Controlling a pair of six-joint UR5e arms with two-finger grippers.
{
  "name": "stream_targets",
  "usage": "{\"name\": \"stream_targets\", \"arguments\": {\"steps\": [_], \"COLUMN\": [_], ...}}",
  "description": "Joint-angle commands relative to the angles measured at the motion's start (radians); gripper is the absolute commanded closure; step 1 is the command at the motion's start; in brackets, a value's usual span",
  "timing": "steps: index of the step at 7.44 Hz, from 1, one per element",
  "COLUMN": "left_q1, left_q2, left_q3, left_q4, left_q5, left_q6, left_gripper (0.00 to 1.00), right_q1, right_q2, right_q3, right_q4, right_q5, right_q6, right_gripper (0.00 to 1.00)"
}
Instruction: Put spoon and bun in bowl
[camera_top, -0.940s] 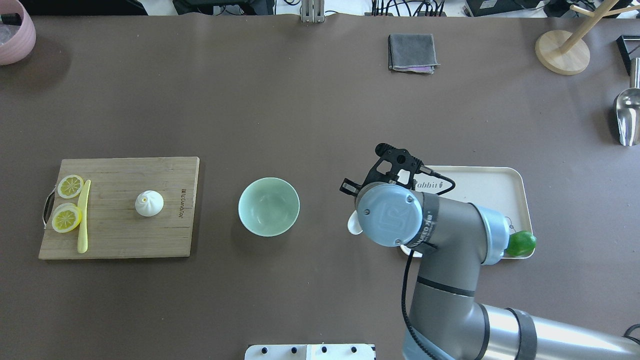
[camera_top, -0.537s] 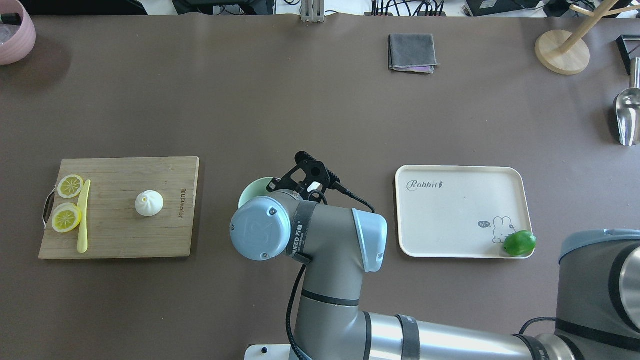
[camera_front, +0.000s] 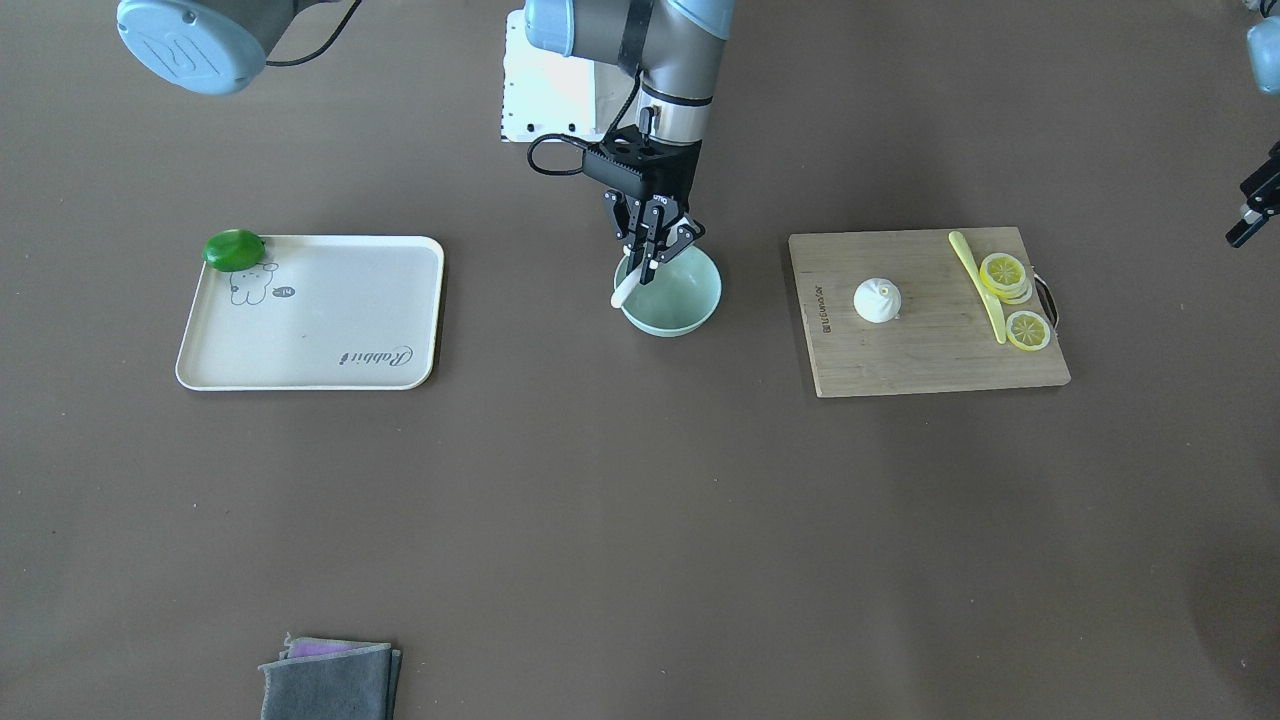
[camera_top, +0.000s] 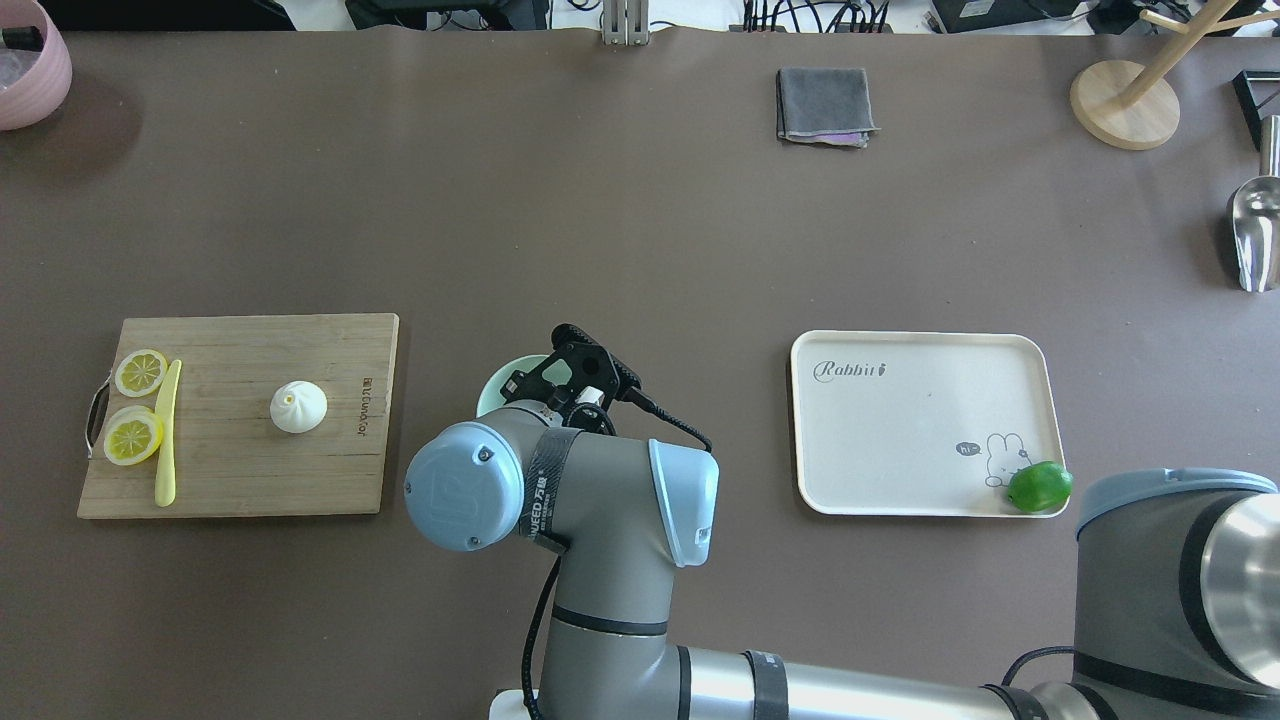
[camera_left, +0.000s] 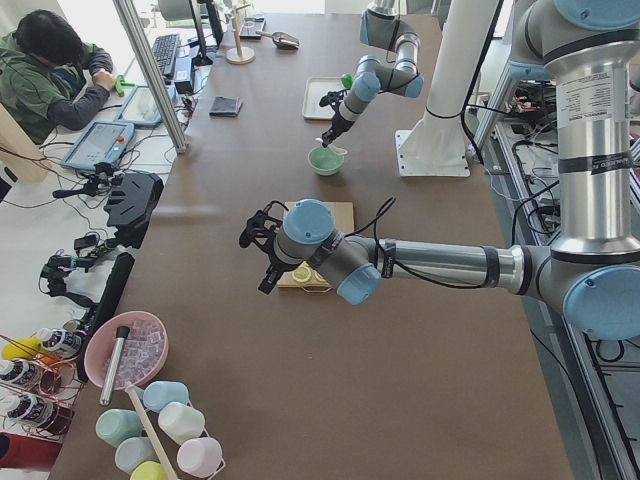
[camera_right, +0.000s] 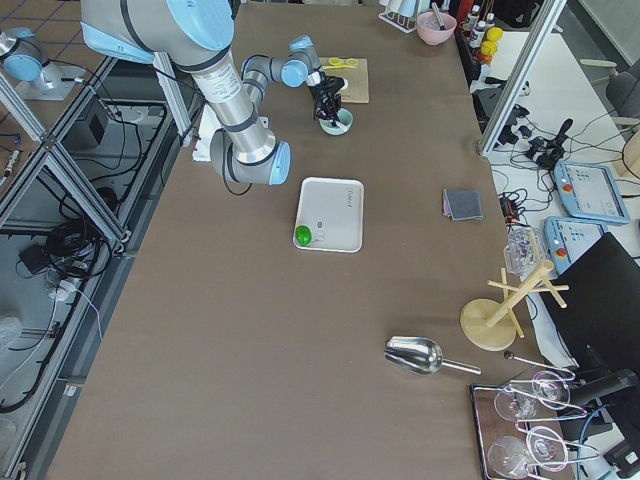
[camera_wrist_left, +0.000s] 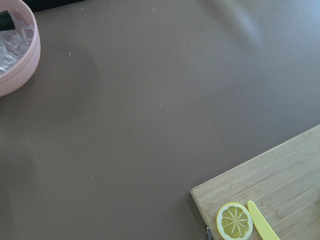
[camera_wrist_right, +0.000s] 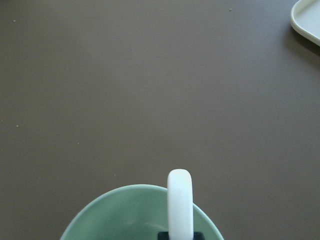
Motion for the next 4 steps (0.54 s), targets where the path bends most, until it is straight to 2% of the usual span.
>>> {"name": "stream_targets", "arguments": {"steps": [1, 2, 3, 4], "left_q1": [0.002, 0.002, 0.002, 0.002], "left_q2": [0.000, 0.000, 0.000, 0.000], "left_q3": [0.000, 0.001, 0.001, 0.001], "left_q4": [0.000, 0.000, 0.000, 0.000], "left_q5": [-0.001, 0.000, 0.000, 0.000], "left_q6": [0.000, 0.000, 0.000, 0.000], "left_gripper": [0.02, 0.01, 0.01, 0.01], "right_q1": [-0.001, 0.001, 0.009, 0.015], "right_q2": [0.031, 0.031, 0.029, 0.023], "right_q3": [-0.046, -0.046, -0.046, -0.049], "right_q4": [0.000, 0.000, 0.000, -0.001], "right_q5": [-0.056, -0.057, -0.067, -0.082], "right_q6": [0.017, 0.017, 0.017, 0.010], "right_gripper": [1.00, 0.91, 0.42, 0.17]}}
